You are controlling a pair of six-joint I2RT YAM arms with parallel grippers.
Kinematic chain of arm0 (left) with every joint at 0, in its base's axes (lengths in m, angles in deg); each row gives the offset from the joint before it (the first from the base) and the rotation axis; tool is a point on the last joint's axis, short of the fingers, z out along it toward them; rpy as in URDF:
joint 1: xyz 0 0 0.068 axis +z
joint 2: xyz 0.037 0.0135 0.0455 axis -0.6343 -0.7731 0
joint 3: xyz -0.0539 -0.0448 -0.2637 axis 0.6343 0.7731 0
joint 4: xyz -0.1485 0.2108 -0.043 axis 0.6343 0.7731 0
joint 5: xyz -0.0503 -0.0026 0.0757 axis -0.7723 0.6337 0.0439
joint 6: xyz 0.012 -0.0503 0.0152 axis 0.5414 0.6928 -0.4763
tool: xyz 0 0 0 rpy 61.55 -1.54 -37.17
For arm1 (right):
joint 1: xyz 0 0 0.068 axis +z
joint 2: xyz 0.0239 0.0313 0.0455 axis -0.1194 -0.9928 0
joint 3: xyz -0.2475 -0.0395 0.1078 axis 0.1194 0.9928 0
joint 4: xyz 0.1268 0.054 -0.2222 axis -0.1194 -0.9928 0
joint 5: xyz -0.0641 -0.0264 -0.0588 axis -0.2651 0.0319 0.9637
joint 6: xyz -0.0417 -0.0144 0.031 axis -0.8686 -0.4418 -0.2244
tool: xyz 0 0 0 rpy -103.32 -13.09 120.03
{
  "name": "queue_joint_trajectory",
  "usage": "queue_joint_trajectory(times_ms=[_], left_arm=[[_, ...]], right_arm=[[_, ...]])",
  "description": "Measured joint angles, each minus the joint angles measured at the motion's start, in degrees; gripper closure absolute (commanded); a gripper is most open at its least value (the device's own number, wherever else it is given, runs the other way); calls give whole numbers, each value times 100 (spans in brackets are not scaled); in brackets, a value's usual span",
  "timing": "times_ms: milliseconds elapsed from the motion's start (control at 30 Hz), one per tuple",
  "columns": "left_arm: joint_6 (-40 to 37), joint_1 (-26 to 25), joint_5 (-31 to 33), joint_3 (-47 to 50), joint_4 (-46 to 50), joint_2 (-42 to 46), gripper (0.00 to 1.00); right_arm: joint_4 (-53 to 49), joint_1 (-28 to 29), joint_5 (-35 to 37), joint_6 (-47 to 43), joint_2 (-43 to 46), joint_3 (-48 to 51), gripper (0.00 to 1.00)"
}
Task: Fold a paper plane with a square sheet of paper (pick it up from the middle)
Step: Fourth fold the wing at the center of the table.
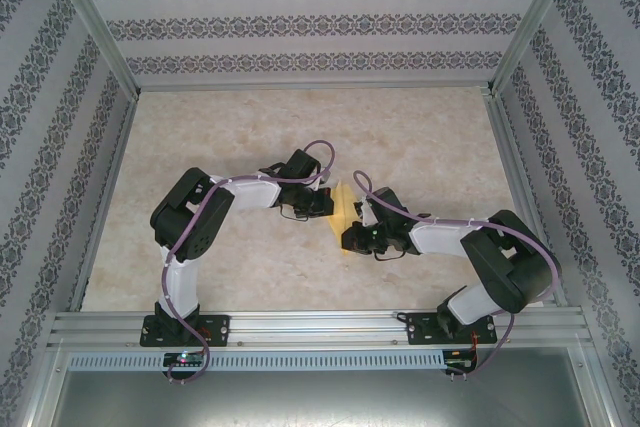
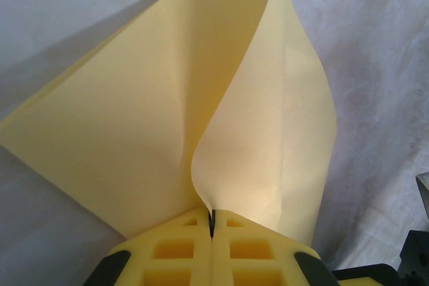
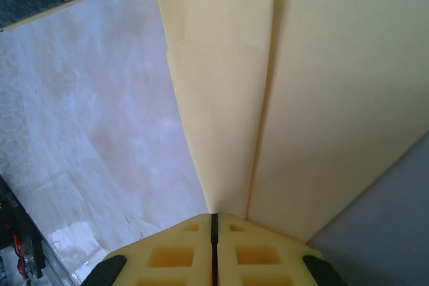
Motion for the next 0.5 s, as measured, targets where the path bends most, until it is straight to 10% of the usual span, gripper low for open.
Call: queue_joint_trajectory(times_ms=[500], left_arm=[[-11, 7, 17, 0, 407, 286, 100]], right_arm=[[-4, 46, 39, -118, -24, -15, 92]])
